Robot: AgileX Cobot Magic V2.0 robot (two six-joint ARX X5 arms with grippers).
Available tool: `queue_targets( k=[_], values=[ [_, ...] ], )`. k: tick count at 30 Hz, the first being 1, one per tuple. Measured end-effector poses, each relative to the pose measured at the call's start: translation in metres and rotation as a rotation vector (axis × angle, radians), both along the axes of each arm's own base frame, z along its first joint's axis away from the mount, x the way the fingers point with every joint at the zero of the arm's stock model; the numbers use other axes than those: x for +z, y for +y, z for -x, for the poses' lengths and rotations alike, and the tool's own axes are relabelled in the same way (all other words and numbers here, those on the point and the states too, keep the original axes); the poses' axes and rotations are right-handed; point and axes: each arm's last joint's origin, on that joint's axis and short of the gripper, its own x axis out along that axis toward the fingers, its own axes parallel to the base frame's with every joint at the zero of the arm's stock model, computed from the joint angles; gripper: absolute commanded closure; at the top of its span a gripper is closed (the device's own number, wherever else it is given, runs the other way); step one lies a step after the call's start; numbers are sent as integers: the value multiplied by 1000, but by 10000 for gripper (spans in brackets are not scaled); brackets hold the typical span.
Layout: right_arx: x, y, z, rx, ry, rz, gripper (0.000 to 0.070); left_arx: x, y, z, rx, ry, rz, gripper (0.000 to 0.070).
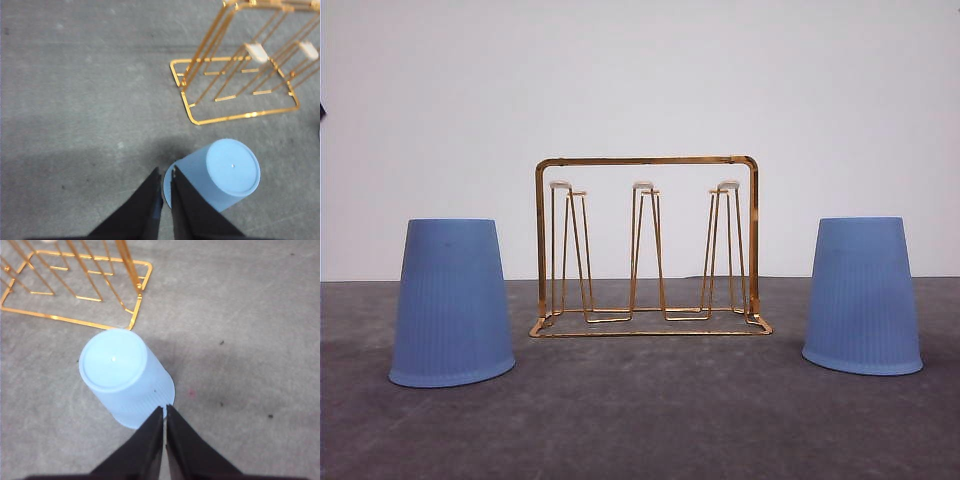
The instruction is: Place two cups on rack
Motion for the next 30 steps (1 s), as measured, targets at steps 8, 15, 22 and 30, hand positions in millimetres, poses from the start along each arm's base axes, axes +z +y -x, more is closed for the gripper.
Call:
queue_targets(
  k=[8,15,22,30],
  values=[
    [0,1,0,30,-5,-6,396,-4,-4,-5,-26,21,-13,249],
    [1,3,1,77,-2,-44,68,-4,-5,-4,-37,18,-17,143],
    [1,4,1,83,-2,-45,69,-4,-21,-8,-119,-12,-9,143],
    [1,5,1,90,-2,-45,69,-20,-55,-29,-223,17,-9,143]
  ],
)
